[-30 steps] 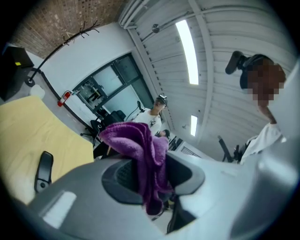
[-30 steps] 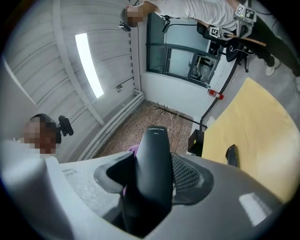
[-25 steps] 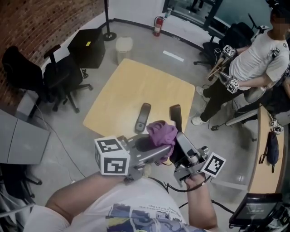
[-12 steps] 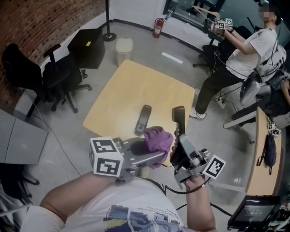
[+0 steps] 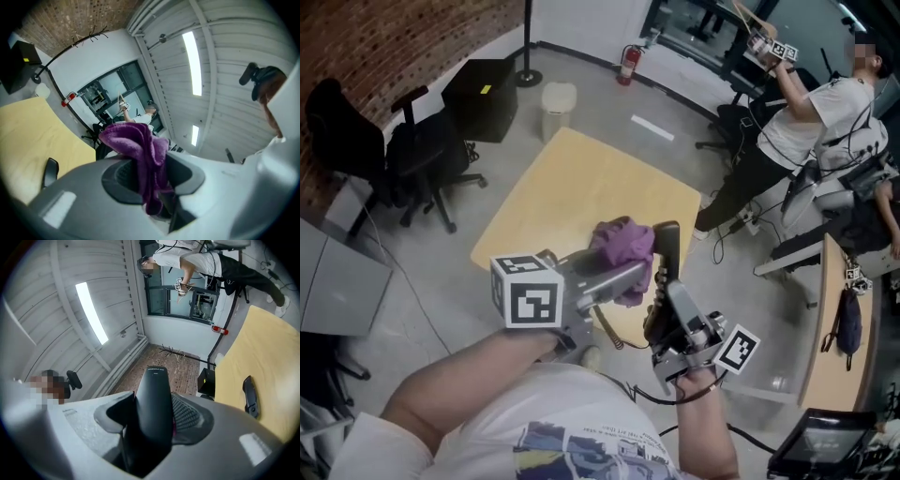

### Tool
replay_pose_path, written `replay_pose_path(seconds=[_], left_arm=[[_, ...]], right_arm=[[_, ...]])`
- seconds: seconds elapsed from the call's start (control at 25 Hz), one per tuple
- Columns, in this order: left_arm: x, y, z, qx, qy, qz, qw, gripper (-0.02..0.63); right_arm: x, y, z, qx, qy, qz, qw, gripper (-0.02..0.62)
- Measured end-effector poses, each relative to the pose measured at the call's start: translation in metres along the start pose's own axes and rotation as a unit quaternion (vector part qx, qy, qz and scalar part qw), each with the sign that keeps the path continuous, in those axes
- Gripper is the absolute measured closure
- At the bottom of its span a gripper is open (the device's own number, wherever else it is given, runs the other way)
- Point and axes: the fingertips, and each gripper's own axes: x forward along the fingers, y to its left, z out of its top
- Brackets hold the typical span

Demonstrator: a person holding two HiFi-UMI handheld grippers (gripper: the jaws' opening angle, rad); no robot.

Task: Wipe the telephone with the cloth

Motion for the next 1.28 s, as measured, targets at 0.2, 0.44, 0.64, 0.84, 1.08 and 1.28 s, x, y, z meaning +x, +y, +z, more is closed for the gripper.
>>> replay_pose_path(seconds=[0.2, 0.44, 0.64, 0.84, 1.08, 1.28], left_arm=[[0.000, -0.013, -0.025, -0.007, 0.034, -0.029, 0.9990, 0.460], [-0.004, -0.024, -0.045, 0.001, 0.074, -0.055, 0.9958, 0.460], [-0.010, -0.032, -0.058, 0.009, 0.108, -0.071, 0.9916, 0.460], [-0.014, -0.035, -0.076, 0.014, 0.140, -0.083, 0.9865, 0.459], [-0.021, -0.008, -0.043, 0.014, 0.085, -0.045, 0.9952, 0.460], [-0.002, 0.009, -0.009, 0.013, 0.041, -0.021, 0.9989, 0.460]], right_arm=[[0.000, 0.000, 0.003, 0.000, -0.013, 0.000, 1.000, 0.348], [0.004, 0.000, 0.003, 0.003, -0.012, 0.001, 1.000, 0.348], [0.004, 0.000, 0.006, 0.007, -0.014, 0.011, 1.000, 0.350], [0.001, -0.002, 0.010, 0.007, -0.013, 0.007, 1.000, 0.348], [0.004, -0.002, 0.009, 0.000, -0.008, 0.009, 1.000, 0.350], [0.006, -0.004, 0.008, 0.005, -0.003, 0.007, 1.000, 0.350]])
